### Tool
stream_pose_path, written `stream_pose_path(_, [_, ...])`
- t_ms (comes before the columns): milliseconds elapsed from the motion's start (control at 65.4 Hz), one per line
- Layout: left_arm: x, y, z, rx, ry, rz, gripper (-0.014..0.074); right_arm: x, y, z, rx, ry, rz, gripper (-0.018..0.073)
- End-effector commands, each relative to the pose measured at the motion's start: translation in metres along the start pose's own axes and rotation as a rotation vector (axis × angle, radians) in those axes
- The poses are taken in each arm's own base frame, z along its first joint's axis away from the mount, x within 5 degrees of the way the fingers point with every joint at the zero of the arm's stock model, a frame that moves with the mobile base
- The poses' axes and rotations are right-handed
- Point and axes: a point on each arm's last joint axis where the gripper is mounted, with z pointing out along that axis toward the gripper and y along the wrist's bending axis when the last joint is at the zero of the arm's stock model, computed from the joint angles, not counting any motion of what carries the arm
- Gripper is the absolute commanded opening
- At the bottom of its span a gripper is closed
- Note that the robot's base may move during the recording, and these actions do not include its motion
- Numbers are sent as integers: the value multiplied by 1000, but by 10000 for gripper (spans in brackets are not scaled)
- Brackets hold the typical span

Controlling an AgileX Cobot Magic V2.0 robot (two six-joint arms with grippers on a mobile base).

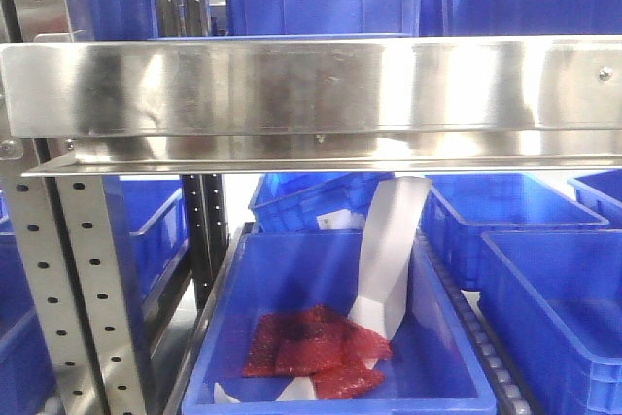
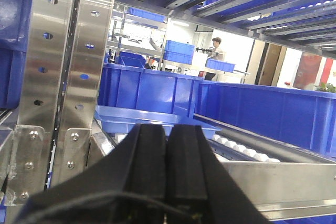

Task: Grab blue tray and place on right shelf

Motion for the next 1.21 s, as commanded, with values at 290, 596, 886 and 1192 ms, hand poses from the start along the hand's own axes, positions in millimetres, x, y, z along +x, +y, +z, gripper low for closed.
stream_pose_path(290, [-17,-6,-1,49,-102,4,-48,37,-25,3,200,-190,-253,37])
stream_pose_path(596, [-17,-6,-1,48,-99,3,-48,38,-23,-5,190,-227,-258,37])
stream_pose_path(886, [-17,-6,-1,48,-99,3,-48,37,-23,-5,190,-230,-258,37])
stream_pose_path(1192, [-17,-6,-1,48,-99,3,-48,37,-23,-5,190,-230,-258,37])
